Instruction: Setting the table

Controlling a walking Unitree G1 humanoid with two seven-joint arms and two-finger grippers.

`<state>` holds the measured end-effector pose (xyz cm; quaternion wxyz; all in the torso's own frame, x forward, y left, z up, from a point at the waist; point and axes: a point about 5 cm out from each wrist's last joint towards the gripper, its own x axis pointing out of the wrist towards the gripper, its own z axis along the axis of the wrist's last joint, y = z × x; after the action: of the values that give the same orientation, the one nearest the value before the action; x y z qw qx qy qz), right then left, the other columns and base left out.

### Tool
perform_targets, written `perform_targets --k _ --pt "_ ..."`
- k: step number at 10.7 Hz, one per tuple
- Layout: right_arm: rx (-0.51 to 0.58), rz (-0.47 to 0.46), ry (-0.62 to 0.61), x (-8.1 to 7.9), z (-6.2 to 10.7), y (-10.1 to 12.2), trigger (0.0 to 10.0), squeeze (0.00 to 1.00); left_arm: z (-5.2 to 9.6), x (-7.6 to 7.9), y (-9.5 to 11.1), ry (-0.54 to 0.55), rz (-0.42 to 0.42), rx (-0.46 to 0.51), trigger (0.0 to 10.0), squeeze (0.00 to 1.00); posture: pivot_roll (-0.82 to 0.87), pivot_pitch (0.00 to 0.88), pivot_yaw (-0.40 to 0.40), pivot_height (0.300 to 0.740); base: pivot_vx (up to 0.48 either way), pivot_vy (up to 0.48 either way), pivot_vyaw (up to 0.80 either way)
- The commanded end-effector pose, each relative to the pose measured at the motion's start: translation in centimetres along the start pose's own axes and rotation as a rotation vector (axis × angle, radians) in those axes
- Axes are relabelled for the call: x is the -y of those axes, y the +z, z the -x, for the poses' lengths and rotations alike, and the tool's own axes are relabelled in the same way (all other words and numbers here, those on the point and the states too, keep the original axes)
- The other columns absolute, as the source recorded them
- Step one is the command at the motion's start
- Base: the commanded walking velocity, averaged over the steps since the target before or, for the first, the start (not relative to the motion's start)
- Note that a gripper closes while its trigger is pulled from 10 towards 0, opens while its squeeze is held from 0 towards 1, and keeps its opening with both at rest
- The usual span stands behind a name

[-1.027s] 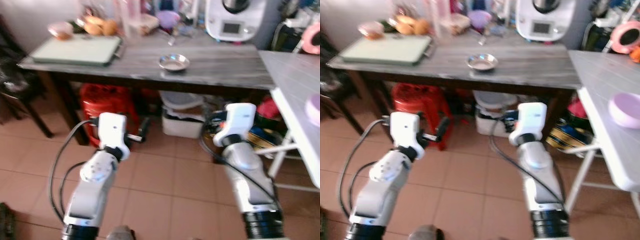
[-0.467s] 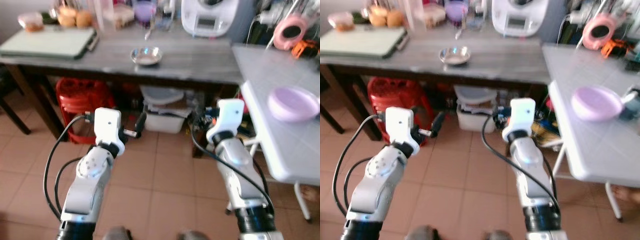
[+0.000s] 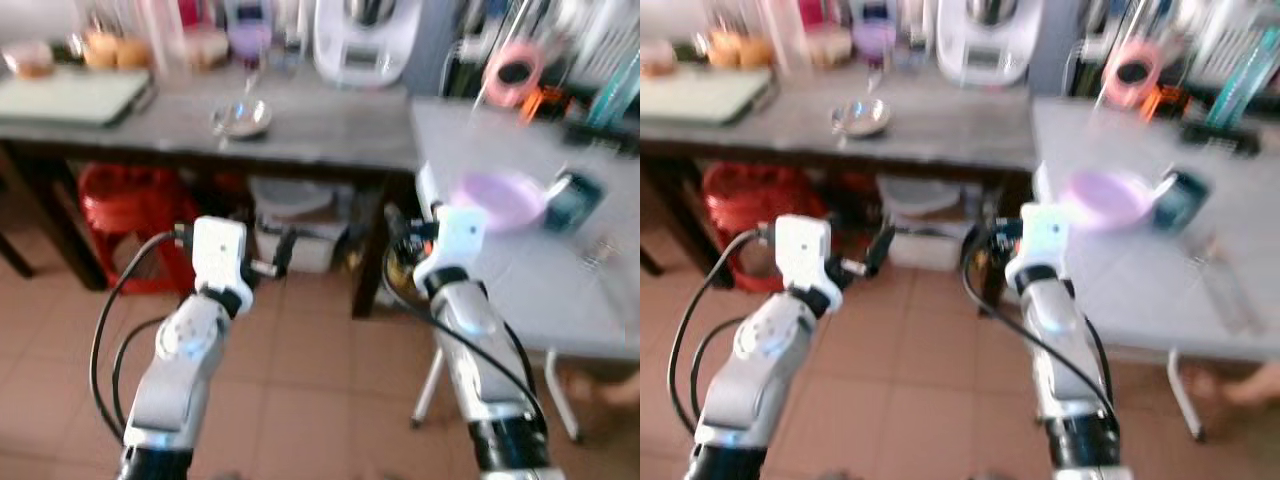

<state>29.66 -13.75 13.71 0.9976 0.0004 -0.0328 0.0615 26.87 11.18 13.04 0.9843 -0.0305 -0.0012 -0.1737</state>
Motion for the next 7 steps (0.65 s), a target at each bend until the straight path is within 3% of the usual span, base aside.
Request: perform_targets --k 1,4,5,7 --pt "0.006 0.009 -0.026 0.6 -0.1 0.2 10.0 0.0 -0.2 0.5 0.3 -0.027 -0.009 0.01 10.0 0.0 0.05 0.0 -0.012 0.74 0.277 -0.368 0.0" --pt "0.039 0.016 -0.073 1.0 0.5 0.6 10.0 0.0 0.6 -0.2 0.1 0.031 -0.023 0.01 10.0 0.0 0.05 0.0 -0.016 0.74 0.284 -0.368 0.0" --pt "0.04 0.031 -0.122 1.6 2.0 0.5 10.0 0.0 1.8 -1.9 0.2 0.181 -0.061 0.018 10.0 0.0 0.05 0.0 -0.016 0.74 0.277 -0.386 0.0" --pt "0.0 0.047 -0.145 2.0 4.2 -0.4 10.0 0.0 3.3 -3.8 0.2 0.341 -0.124 0.005 10.0 0.0 0.05 0.0 -0.016 0.74 0.264 -0.392 0.0"
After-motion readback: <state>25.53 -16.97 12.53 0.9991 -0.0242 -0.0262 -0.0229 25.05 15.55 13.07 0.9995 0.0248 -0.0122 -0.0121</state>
